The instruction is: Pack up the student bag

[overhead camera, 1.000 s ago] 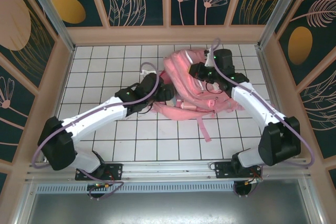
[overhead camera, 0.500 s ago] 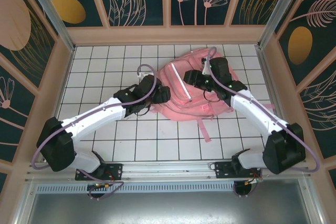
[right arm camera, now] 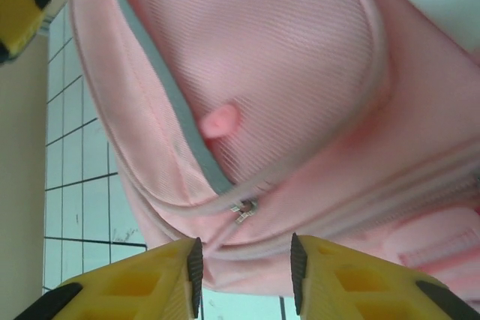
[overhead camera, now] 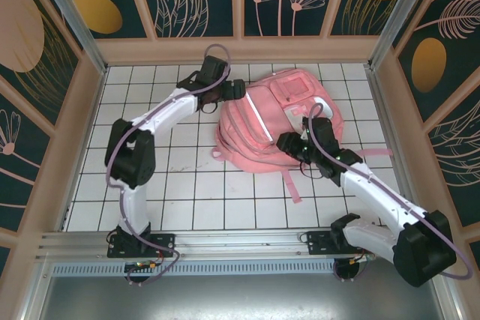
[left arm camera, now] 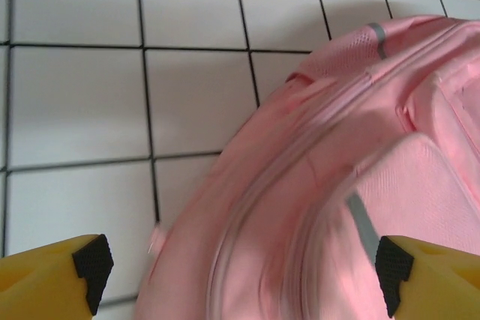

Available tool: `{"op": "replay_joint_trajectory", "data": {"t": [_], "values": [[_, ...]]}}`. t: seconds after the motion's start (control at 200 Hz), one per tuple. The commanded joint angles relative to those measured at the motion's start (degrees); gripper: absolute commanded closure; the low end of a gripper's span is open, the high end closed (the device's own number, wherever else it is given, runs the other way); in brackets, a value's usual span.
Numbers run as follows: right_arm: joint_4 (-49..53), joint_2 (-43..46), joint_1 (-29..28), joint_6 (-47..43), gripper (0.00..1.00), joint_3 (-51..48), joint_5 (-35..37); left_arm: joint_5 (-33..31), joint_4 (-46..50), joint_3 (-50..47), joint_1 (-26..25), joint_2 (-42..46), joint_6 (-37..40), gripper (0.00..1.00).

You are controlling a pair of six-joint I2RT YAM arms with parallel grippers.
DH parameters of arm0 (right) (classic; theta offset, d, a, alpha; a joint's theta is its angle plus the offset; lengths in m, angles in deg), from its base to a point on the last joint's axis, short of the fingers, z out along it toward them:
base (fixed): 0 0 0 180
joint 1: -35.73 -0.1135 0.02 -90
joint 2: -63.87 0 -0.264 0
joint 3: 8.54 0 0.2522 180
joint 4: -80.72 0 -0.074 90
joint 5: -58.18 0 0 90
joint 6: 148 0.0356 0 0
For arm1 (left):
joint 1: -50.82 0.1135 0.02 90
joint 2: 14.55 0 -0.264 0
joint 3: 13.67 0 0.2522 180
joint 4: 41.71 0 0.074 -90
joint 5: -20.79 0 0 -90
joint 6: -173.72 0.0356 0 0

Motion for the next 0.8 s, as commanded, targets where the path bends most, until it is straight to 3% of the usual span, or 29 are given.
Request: {"op": "replay_joint_trajectory", "data": {"t": [0.0,0.115,0.27,0.395,0.625,0.795], "values": [[-0.3,0.9,-0.9,4.1,0.64,-3.3,4.2,6.4,3.5,6.8,0.3,-6.7,5.2,0.09],[-1.8,-0.4,-1.0,5.1,0.65,-5.2,6.2,6.9,5.9,9.6,0.3,-11.2,6.8,0.23],[-3.0,-3.9,0.3,3.4,0.68,-5.3,8.5,7.5,1.9,-0.4,0.3,-7.4,6.7,0.69],[-4.5,-7.7,4.2,0.7,0.69,-4.2,7.9,8.3,-2.2,-11.7,0.3,-1.0,5.1,0.98],[-6.1,-19.5,9.1,-8.4,0.70,3.5,5.3,10.7,-9.5,-32.9,-0.6,13.3,-1.3,1.00],[-5.0,-29.4,11.1,-14.5,0.70,12.7,5.6,8.0,-11.0,-41.1,-7.7,21.6,-6.4,1.00]]}}
